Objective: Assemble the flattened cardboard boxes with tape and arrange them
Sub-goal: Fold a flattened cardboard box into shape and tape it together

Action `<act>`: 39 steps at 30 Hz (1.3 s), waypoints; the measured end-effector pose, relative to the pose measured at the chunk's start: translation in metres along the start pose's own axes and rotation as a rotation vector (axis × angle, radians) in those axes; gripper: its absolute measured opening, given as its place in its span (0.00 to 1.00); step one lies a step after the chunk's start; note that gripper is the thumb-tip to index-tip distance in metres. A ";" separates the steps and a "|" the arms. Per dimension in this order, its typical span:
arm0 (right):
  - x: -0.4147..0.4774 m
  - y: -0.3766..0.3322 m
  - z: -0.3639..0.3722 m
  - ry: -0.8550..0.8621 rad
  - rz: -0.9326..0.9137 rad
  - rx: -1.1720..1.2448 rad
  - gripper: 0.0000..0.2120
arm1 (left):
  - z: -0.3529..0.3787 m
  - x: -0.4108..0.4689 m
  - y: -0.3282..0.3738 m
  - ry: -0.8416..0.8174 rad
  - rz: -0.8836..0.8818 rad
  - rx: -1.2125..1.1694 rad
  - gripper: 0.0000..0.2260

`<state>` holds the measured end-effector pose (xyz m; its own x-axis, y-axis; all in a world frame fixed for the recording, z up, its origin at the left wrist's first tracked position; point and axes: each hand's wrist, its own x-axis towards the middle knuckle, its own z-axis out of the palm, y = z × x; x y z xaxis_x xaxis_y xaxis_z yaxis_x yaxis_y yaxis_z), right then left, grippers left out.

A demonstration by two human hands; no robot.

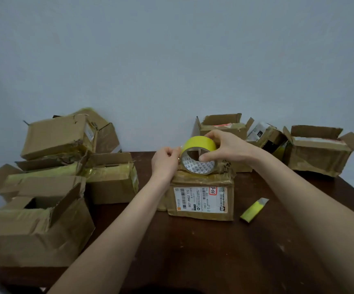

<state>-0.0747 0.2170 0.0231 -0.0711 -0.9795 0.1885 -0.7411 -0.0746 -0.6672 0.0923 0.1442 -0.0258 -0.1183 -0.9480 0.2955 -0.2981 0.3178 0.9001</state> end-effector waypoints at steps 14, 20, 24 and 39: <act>-0.007 0.008 -0.006 0.201 -0.036 -0.028 0.23 | -0.005 0.007 -0.016 0.077 -0.201 -0.327 0.10; 0.001 0.005 0.005 0.212 -0.119 -0.068 0.19 | -0.020 0.014 -0.032 0.070 -0.180 -0.203 0.11; 0.011 -0.002 0.008 0.149 -0.119 -0.186 0.21 | -0.023 0.013 -0.052 0.034 -0.250 -0.172 0.13; 0.005 -0.017 0.020 0.183 -0.053 -0.223 0.21 | -0.022 0.000 -0.058 -0.168 -0.273 0.112 0.10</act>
<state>-0.0489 0.2100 0.0213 -0.1327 -0.9239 0.3589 -0.8738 -0.0619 -0.4823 0.1301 0.1252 -0.0713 -0.1713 -0.9851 -0.0164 -0.4414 0.0619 0.8952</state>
